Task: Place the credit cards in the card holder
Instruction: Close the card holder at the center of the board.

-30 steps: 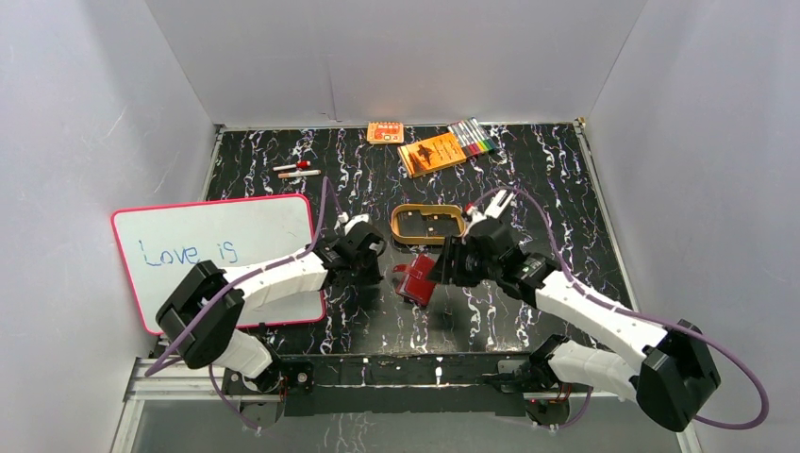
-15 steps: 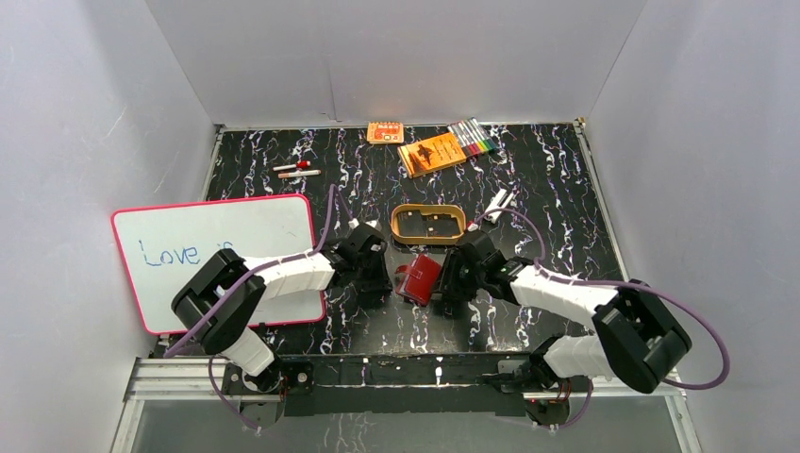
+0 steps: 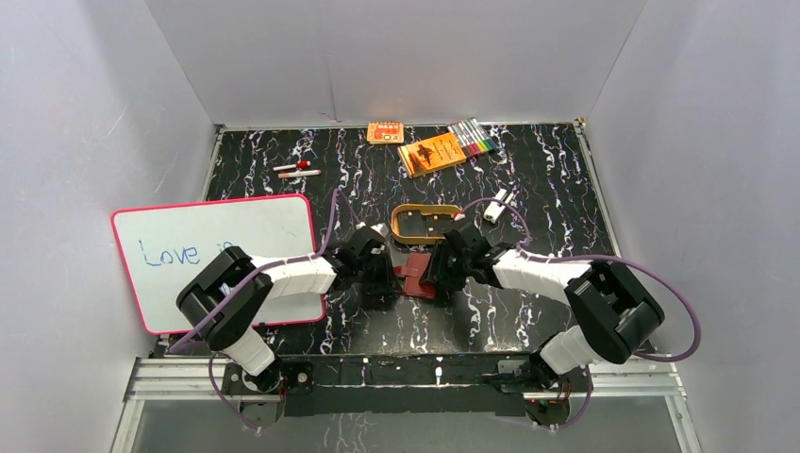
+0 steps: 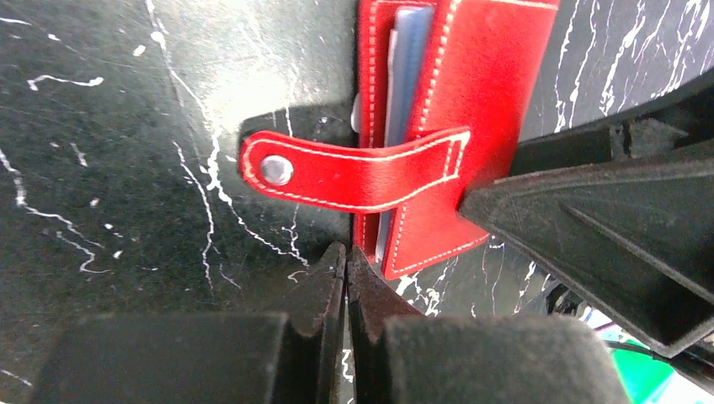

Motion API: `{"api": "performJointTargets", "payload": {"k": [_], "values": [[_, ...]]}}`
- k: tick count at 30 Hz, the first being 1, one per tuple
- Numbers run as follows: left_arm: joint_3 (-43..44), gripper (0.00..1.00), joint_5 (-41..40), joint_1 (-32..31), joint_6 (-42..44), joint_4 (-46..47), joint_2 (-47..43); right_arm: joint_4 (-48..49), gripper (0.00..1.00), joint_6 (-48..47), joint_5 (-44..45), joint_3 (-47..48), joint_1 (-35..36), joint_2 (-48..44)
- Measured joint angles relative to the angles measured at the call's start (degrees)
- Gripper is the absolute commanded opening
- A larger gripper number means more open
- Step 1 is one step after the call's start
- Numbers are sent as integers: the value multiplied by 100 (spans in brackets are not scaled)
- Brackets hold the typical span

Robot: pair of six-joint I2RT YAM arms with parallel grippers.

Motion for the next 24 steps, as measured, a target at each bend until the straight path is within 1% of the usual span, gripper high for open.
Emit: {"api": "performJointTargets", "payload": {"k": [11,12,15,19,24], "values": [[-61,0,111,-238,-35,173,24,-155,52,-535,-22,505,-33,468],[-79,1,111,-247,-50,184,17,-179,52,-581,-22,557,-33,511],[-133,9,76,-260,-76,109,-76,-199,52,-645,-31,608,-31,557],[-197,20,-122,-284,-72,-345,-439,-199,53,-697,-31,608,-31,557],[-195,23,-332,-284,-39,-874,-1082,-199,53,-734,-33,612,-31,557]]}}
